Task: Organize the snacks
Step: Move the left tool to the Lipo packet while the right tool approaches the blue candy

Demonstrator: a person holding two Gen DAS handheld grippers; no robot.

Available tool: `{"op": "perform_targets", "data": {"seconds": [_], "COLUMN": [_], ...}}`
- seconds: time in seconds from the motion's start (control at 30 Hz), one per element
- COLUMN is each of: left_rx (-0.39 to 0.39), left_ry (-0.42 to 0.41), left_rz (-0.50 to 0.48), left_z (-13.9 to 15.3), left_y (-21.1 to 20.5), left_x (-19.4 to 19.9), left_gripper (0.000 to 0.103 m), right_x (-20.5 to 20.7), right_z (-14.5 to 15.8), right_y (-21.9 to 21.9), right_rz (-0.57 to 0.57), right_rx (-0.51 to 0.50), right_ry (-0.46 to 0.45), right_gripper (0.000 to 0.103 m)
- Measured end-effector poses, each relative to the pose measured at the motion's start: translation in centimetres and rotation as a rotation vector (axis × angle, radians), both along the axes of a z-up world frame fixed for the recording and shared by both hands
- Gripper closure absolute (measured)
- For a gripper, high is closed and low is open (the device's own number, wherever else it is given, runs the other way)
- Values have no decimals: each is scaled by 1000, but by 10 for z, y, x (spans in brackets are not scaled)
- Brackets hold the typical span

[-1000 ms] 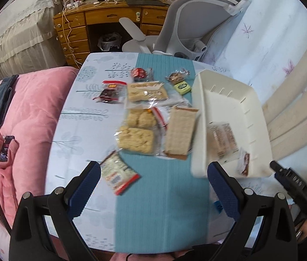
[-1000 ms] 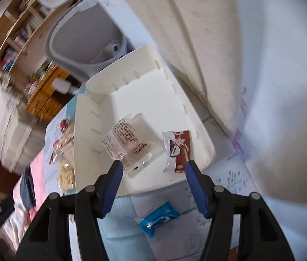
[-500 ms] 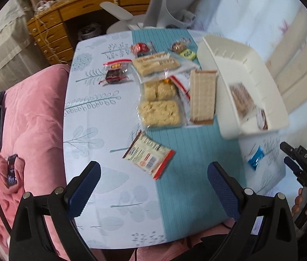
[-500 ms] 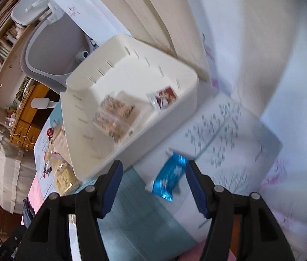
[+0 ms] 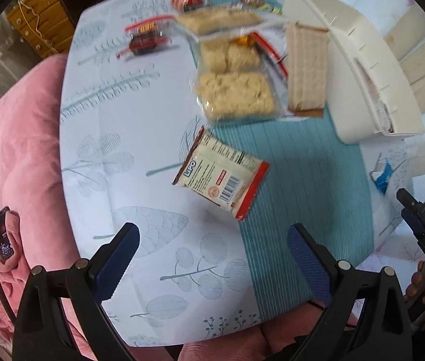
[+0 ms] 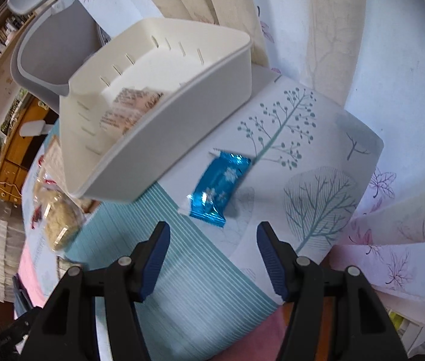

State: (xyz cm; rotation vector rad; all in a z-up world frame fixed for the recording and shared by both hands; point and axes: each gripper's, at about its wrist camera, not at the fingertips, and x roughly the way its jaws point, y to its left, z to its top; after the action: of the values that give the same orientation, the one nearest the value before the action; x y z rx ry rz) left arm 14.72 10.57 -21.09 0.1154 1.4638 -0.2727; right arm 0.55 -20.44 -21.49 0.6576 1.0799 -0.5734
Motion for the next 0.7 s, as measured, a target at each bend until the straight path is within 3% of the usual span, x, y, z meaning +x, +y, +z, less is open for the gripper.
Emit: {"op": "perform_targets", "data": {"seconds": [0.47,0.7], "left_rx": [86,87], "left_ry": [93,128], "left_rz": [-6,34], "left_z": [-61,-79], "left_y": [-12,-16], "left_x": [31,46], "left_gripper": [5,5], "right_x": [31,52], "right_z": [-30,-37], "right_y": [5,-5], "right_rz": [90,114], "right_rx": [-103,-113], "right_ry": [60,101], "right_gripper": [43,43]}}
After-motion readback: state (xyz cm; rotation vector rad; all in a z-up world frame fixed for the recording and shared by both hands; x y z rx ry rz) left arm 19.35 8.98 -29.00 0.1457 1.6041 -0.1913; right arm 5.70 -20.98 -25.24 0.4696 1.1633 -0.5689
